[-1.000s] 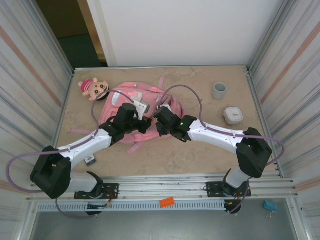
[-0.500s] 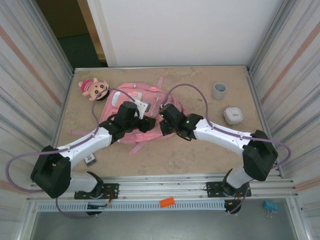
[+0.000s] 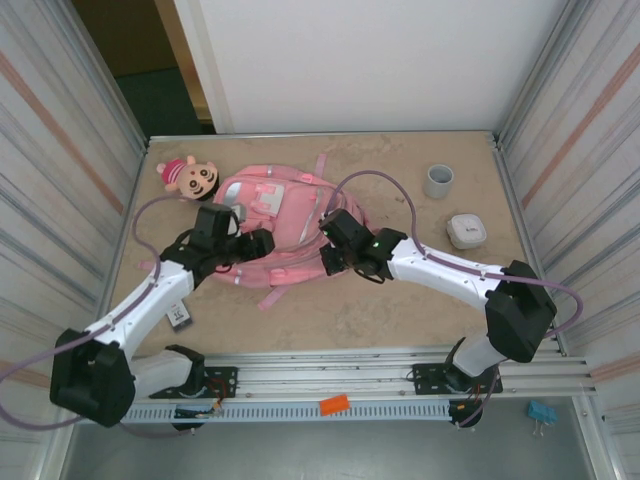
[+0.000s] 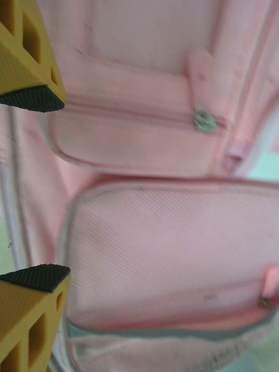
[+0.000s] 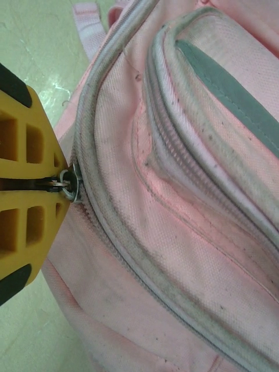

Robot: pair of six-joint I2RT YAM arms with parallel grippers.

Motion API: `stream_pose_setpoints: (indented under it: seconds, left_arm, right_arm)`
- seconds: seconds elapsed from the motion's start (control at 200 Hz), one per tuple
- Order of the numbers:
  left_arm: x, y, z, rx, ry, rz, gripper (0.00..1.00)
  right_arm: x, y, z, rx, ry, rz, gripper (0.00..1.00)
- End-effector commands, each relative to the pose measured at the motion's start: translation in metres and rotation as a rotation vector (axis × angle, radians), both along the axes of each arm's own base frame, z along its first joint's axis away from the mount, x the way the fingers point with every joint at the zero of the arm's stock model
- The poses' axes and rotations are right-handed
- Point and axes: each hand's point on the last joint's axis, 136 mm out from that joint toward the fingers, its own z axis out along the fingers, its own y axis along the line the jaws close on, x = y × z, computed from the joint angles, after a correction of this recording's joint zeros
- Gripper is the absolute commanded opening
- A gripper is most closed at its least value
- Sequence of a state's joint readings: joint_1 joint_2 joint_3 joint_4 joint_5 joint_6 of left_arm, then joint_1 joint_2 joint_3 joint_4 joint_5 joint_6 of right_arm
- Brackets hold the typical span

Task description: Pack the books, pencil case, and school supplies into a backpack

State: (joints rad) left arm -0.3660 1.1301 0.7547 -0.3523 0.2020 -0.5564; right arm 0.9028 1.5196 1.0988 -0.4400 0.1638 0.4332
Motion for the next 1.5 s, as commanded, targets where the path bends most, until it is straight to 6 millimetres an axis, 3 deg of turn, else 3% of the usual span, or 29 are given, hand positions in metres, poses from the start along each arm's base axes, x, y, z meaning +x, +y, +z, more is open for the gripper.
stream_pose_setpoints:
  seconds: [0.0,0.22,0.366,0.762,0.887,0.972,1.072,1.353,1.493]
  left_arm:
    - [-0.025,0.018,-0.013,-0.001,0.095,0.094,0.71]
    - [-0.044,0.026,-0.042,-0.046,0.183,0.177,0.72]
    - [-0.037,0.024,-0.046,-0.069,0.158,0.183,0.71]
    - [0.064,0.027,-0.014,-0.14,-0.039,0.21,0.71]
    - [0.099,0.026,-0.004,-0.208,-0.057,0.207,0.69]
    - [0.108,0.022,0.006,-0.246,-0.062,0.186,0.67]
    - [0.096,0.011,0.017,-0.303,-0.04,0.135,0.65]
    - [0.001,0.002,-0.004,-0.465,0.17,0.175,0.58]
    - [-0.016,-0.017,-0.005,-0.494,0.181,0.119,0.53]
  right_arm:
    - [-0.012,-0.002,-0.003,-0.026,0.011,0.021,0.0]
    - [-0.026,0.001,-0.001,-0.019,0.014,0.036,0.0]
    - [-0.032,0.005,0.0,-0.003,0.015,0.054,0.0]
    - [-0.054,0.057,0.004,0.132,0.001,0.132,0.0]
    - [-0.051,0.069,0.009,0.212,0.008,0.14,0.0]
    - [-0.045,0.07,0.007,0.221,0.013,0.123,0.0]
    - [-0.043,0.073,0.002,0.236,0.038,0.121,0.0]
    - [-0.041,0.073,-0.004,0.251,0.075,0.108,0.0]
    - [-0.042,0.074,-0.005,0.251,0.083,0.109,0.0]
